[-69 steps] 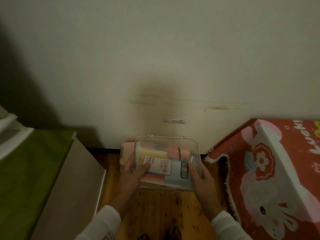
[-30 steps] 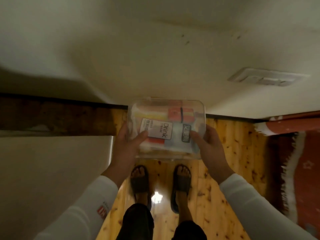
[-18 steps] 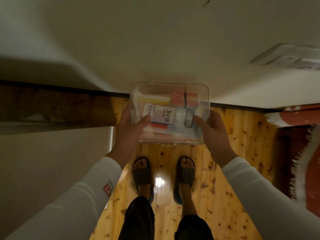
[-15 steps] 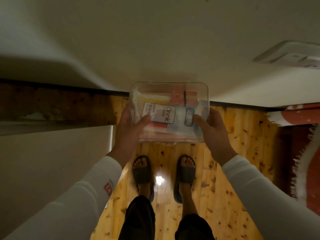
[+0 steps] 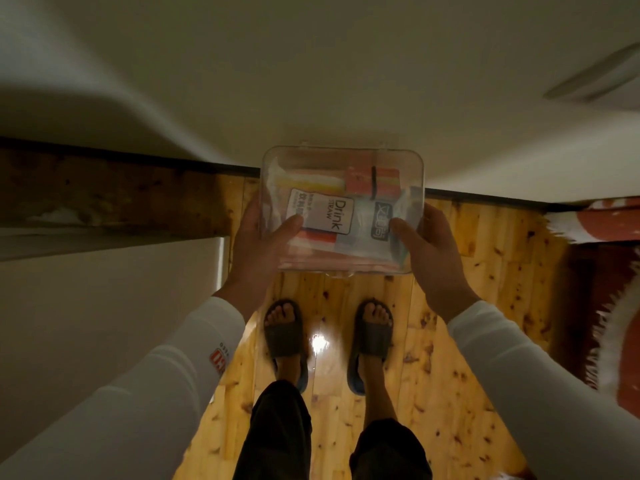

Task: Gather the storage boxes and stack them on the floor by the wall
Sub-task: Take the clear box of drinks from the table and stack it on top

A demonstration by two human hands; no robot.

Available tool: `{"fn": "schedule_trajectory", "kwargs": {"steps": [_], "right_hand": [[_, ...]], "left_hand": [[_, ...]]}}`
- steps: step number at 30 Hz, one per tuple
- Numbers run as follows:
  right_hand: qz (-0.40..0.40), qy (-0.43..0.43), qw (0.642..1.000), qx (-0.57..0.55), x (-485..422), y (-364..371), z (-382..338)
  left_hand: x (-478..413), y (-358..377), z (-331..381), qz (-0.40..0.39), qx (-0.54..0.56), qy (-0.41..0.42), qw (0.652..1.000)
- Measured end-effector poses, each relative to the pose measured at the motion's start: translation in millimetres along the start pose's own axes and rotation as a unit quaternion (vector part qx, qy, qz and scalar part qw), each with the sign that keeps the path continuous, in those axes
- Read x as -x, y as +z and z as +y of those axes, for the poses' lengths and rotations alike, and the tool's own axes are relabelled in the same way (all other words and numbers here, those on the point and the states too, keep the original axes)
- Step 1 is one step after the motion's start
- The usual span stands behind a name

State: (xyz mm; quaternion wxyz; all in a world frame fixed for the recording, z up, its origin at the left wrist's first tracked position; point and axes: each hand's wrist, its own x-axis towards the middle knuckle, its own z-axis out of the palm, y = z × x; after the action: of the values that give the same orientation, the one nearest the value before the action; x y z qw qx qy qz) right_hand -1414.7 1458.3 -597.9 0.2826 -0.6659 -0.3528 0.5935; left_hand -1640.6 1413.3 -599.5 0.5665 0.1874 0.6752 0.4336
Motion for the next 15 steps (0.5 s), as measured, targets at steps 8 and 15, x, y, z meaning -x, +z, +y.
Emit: {"fn": "schedule_trajectory", "kwargs": {"steps": [8, 15], "right_hand": [[-0.017, -0.008, 1.0, 0.0, -5, 3, 9], [-0.026, -0.008, 1.0, -0.012, -8, 1, 12]], "left_hand": [[-4, -1, -14, 0.015, -0.012, 0.002, 1.0], [-6, 0, -18, 0.021, -0.03, -0.003, 0.999]]}}
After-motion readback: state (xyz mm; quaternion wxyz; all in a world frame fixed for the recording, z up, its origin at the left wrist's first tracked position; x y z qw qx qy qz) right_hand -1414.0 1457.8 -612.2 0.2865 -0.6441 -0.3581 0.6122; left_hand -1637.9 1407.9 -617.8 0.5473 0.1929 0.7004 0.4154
